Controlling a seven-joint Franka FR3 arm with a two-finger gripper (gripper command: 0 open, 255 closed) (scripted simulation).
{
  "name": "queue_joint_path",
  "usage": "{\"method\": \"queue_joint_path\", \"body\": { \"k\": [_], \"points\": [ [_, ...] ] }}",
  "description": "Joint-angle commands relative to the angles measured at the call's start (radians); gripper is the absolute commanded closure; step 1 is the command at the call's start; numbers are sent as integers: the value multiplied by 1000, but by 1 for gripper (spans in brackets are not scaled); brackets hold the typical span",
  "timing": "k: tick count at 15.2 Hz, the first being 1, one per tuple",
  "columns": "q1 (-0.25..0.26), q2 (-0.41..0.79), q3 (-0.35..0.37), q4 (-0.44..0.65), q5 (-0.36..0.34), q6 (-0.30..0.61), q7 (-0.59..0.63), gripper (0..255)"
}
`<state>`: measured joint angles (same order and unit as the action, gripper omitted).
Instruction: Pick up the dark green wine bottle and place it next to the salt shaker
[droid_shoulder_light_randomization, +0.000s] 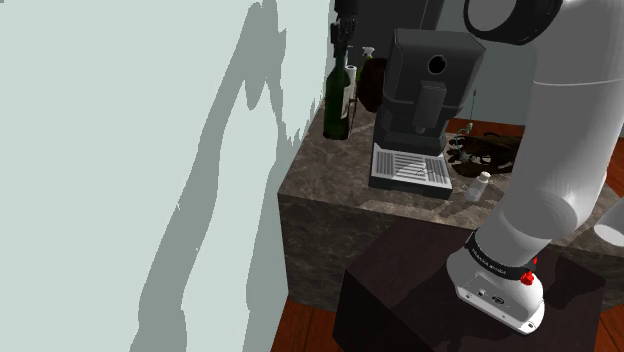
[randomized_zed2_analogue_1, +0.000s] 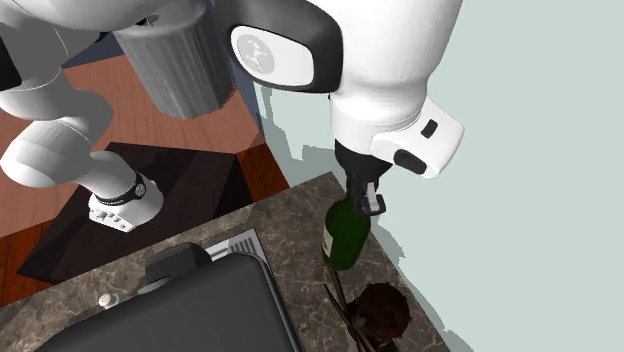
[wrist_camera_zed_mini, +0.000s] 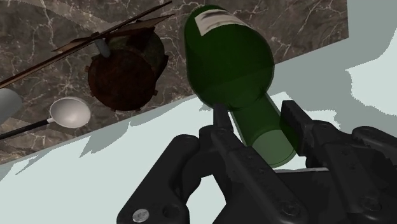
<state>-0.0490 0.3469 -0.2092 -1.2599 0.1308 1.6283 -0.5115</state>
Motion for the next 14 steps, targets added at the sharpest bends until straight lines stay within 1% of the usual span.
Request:
{"method": "queue_joint_path", "body": {
  "k": [1, 7, 12, 14],
  "points": [
    [-4, 6, -1, 38, 1, -33, 0, 255],
    [-17, 46, -1, 183, 10, -136, 4, 255],
    [-35, 102, 0, 338, 22, -237, 9, 255],
    [-31, 2, -9, 205, 6, -205, -12, 255]
  ]
}}
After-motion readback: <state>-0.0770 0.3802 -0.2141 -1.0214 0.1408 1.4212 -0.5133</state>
